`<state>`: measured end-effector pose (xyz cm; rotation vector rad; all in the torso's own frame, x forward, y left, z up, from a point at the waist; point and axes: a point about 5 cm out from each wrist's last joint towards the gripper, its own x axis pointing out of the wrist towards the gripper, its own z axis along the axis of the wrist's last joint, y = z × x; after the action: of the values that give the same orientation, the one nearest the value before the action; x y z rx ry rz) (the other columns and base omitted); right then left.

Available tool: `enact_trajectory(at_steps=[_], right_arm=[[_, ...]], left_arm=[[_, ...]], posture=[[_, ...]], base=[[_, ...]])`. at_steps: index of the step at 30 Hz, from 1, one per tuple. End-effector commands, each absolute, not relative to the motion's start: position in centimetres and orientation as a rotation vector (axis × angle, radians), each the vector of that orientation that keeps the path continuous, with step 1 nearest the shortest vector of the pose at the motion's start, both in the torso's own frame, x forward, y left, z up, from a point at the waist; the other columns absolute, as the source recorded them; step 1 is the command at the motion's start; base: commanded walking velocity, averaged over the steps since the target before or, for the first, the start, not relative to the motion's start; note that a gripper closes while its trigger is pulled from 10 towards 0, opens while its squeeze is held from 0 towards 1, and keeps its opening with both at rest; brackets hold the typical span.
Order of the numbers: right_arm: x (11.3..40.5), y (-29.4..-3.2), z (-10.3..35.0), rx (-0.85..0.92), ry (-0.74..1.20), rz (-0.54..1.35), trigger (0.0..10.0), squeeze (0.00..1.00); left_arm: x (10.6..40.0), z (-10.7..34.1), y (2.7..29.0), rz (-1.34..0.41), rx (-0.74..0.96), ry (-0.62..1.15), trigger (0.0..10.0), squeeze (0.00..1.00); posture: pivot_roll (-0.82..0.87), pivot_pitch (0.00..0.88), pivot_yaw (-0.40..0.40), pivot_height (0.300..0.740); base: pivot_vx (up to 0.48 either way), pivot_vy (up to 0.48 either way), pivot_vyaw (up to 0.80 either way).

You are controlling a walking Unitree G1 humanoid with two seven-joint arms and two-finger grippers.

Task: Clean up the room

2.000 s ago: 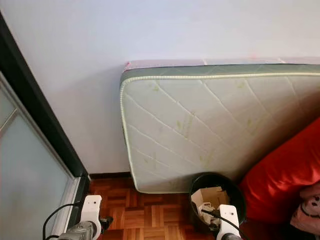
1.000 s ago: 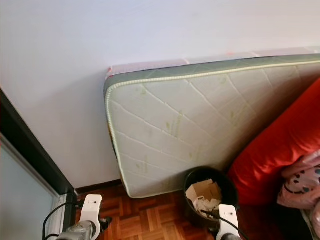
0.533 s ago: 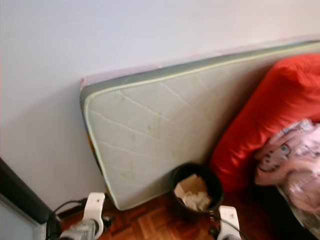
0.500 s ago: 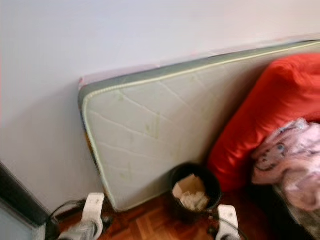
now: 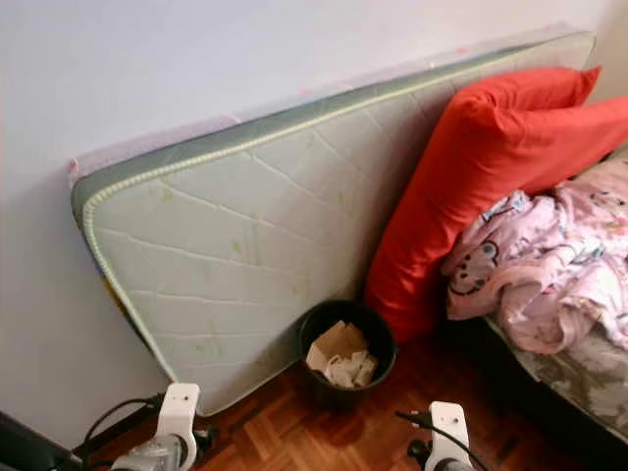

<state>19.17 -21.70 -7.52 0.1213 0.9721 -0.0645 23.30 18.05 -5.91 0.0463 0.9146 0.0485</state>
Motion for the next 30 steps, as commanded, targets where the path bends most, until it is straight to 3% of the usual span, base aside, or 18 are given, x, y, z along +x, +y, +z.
enact_trajectory(at_steps=[1,30], right_arm=[[19.19,-22.28,-7.38,0.122,0.960,-0.089,10.0,0.00],[19.23,-22.23,-7.37,0.121,0.957,-0.090,10.0,0.00]], left_arm=[[23.10,-6.11,17.35,0.025,0.051,0.922,10.0,0.00],[23.08,-6.13,17.39,0.032,0.038,0.925,10.0,0.00]], posture=[[0.05,0.000,-0.029,0.740],[0.05,0.001,-0.026,0.740]], base=[[0.000,-0.337,0.00],[0.000,-0.312,0.00]])
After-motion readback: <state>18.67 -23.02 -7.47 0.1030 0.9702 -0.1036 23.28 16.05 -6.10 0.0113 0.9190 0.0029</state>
